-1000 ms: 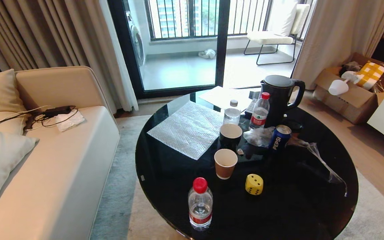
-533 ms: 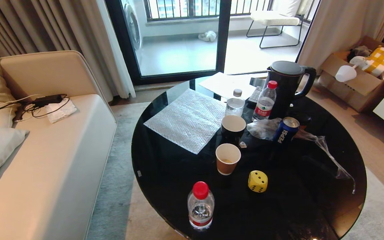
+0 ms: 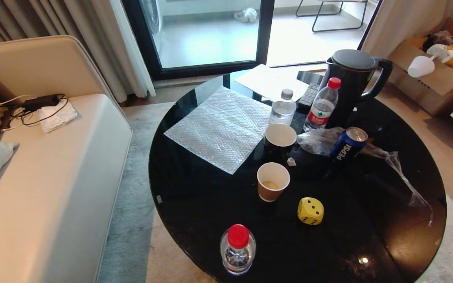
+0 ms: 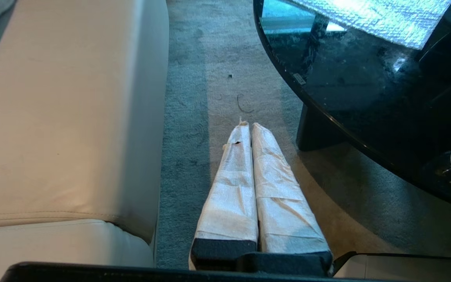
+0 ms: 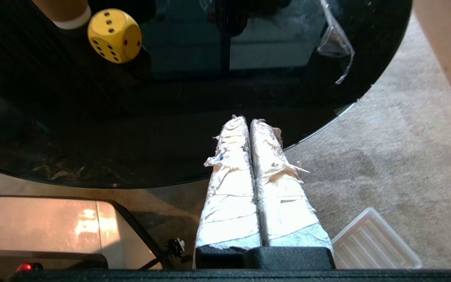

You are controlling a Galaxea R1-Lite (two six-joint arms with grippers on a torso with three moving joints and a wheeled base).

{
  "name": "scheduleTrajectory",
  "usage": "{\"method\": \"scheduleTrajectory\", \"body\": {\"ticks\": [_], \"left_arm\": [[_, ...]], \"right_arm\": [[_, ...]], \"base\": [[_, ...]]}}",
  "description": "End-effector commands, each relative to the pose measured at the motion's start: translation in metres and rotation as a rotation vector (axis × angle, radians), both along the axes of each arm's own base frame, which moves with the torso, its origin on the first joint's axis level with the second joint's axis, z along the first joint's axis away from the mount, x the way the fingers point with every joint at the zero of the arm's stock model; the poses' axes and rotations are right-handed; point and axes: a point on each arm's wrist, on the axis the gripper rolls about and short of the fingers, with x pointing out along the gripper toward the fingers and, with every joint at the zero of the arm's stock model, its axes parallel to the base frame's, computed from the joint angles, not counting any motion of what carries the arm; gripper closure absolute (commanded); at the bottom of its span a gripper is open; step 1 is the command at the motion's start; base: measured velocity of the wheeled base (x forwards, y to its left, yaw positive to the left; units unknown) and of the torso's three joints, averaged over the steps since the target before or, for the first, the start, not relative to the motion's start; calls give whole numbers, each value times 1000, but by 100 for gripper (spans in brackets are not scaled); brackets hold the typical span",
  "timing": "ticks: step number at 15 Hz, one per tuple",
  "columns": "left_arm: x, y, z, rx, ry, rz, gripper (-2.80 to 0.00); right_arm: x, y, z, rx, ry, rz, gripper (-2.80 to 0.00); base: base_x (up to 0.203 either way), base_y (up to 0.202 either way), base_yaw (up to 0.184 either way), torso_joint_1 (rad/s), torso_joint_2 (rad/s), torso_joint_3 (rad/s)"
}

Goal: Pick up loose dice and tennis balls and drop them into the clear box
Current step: Pick up toys out of the box

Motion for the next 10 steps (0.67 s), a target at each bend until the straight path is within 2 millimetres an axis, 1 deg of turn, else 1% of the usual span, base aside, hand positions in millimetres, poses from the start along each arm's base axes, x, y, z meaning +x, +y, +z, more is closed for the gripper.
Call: {"method": "scheduleTrajectory", "body": {"ticks": [1, 4, 10], "left_arm": [[0, 0, 0, 0, 2, 0, 0], [0, 0, 0, 0, 2, 0, 0], [0, 0, 0, 0, 0, 0, 0]], "right_arm": [[0, 0, 0, -1, 2, 1, 0], [0, 0, 0, 1, 2, -1, 0], [0, 0, 0, -1, 2, 1, 0]], "base": [[0, 0, 0, 2, 7, -196], [0, 0, 0, 4, 3, -128], [0, 0, 0, 1, 0, -7]]}}
